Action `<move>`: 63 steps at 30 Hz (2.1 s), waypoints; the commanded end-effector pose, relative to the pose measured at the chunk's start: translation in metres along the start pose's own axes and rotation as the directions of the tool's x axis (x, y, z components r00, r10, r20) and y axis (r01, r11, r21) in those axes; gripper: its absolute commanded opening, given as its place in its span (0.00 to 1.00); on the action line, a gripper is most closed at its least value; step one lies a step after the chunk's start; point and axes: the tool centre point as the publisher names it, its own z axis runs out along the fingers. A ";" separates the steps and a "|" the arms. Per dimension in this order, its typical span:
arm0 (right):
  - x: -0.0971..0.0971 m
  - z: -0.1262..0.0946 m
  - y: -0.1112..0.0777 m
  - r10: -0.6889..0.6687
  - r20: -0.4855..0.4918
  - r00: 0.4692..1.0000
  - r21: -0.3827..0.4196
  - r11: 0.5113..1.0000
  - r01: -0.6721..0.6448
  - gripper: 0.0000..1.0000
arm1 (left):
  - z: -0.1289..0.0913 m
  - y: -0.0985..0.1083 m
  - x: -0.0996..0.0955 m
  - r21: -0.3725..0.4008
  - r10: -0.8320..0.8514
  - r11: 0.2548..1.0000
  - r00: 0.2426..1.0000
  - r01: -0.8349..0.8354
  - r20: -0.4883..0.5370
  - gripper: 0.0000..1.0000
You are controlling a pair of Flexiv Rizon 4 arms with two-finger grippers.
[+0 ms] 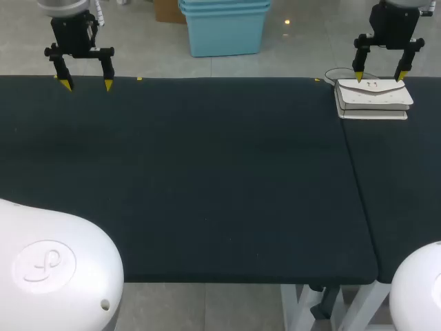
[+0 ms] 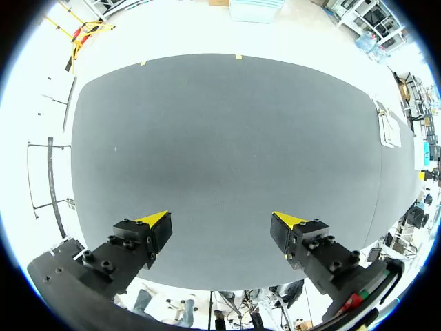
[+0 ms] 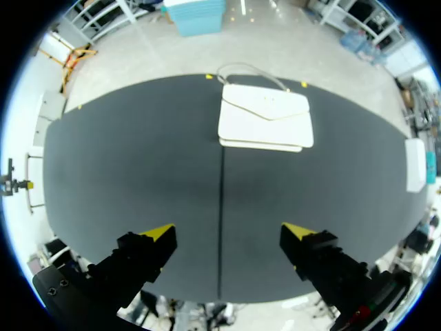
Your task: Pick up the bag, open it, inspect its contents, close it, and place it on the opposite side
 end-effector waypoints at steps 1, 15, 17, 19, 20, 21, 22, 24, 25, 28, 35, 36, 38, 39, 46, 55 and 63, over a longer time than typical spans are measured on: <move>0.001 -0.001 0.000 0.001 0.003 1.000 0.003 1.000 -0.001 1.00 | 0.000 0.000 0.000 0.000 0.000 1.000 1.000 0.000 0.001 1.00; -0.044 0.015 0.018 0.054 -0.166 0.985 0.054 0.997 -0.046 1.00 | 0.001 0.043 0.022 0.374 0.664 0.705 0.746 -0.603 -0.050 1.00; -0.054 0.021 0.021 0.083 -0.174 0.981 0.060 0.995 -0.074 1.00 | 0.005 0.050 0.025 0.404 0.731 0.630 0.682 -0.663 -0.022 1.00; -0.061 0.025 0.022 0.099 -0.201 0.975 0.066 0.994 -0.088 1.00 | 0.009 0.057 0.028 0.448 0.797 0.538 0.604 -0.714 0.003 1.00; -0.065 0.028 0.023 0.107 -0.213 0.971 0.068 0.993 -0.094 1.00 | 0.011 0.058 0.029 0.466 0.827 0.497 0.562 -0.732 -0.001 1.00; -0.069 0.031 0.024 0.111 -0.229 0.967 0.066 0.993 -0.098 1.00 | 0.013 0.061 0.030 0.492 0.854 0.451 0.521 -0.745 0.006 1.00; -0.073 0.034 0.025 0.123 -0.239 0.963 0.071 0.991 -0.109 1.00 | 0.015 0.063 0.032 0.522 0.882 0.402 0.472 -0.752 0.002 1.00; -0.079 0.037 0.027 0.137 -0.243 0.960 0.076 0.990 -0.122 1.00 | 0.019 0.065 0.035 0.562 0.916 0.330 0.402 -0.758 0.005 1.00; -0.082 0.039 0.029 0.142 -0.247 0.959 0.075 0.989 -0.127 1.00 | 0.020 0.066 0.036 0.573 0.929 0.299 0.370 -0.763 0.008 1.00; -0.090 0.043 0.033 0.160 -0.263 0.951 0.065 0.987 -0.148 1.00 | 0.026 0.070 0.042 0.607 0.964 0.194 0.263 -0.771 0.026 1.00; -0.108 0.051 0.046 0.201 -0.297 0.933 0.014 0.978 -0.207 1.00 | 0.029 0.071 0.047 0.633 0.979 0.144 0.201 -0.761 0.018 1.00; -0.111 0.053 0.047 0.208 -0.303 0.930 0.009 0.976 -0.216 1.00 | 0.029 0.071 0.047 0.633 0.979 0.144 0.201 -0.761 0.018 1.00; -0.116 0.057 0.051 0.219 -0.295 0.930 -0.007 0.973 -0.231 1.00 | 0.029 0.071 0.047 0.633 0.979 0.144 0.201 -0.761 0.018 1.00; -0.117 0.058 0.052 0.221 -0.293 0.930 -0.009 0.972 -0.234 1.00 | 0.029 0.071 0.047 0.633 0.979 0.144 0.201 -0.761 0.018 1.00; -0.128 0.079 0.063 0.254 -0.305 0.918 0.001 0.964 -0.267 1.00 | 0.029 0.071 0.047 0.633 0.979 0.144 0.201 -0.761 0.018 1.00; -0.134 0.102 0.079 0.298 -0.325 0.898 0.000 0.949 -0.315 1.00 | 0.055 0.058 0.070 0.685 0.999 -0.043 -0.051 -0.727 0.009 1.00; -0.149 0.119 0.099 0.331 -0.347 0.878 -0.002 0.936 -0.353 1.00 | 0.067 0.062 0.079 0.660 0.987 -0.131 -0.158 -0.739 0.019 1.00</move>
